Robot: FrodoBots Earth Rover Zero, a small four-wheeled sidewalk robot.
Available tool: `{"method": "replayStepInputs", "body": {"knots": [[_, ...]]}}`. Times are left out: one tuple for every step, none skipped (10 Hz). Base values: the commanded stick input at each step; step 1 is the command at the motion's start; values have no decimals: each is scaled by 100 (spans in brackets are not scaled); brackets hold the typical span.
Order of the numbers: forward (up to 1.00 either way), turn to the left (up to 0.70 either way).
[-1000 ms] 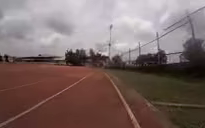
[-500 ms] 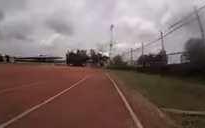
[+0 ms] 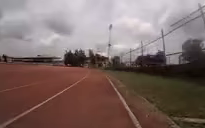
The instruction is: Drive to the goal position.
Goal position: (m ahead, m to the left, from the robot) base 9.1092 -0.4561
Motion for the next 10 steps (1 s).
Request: {"method": "replayStepInputs", "body": {"knots": [[70, -24], [70, -22], [70, 0], [70, 0], [70, 0], [70, 0], [70, -33], [70, -33], [70, 0], [70, 0]]}}
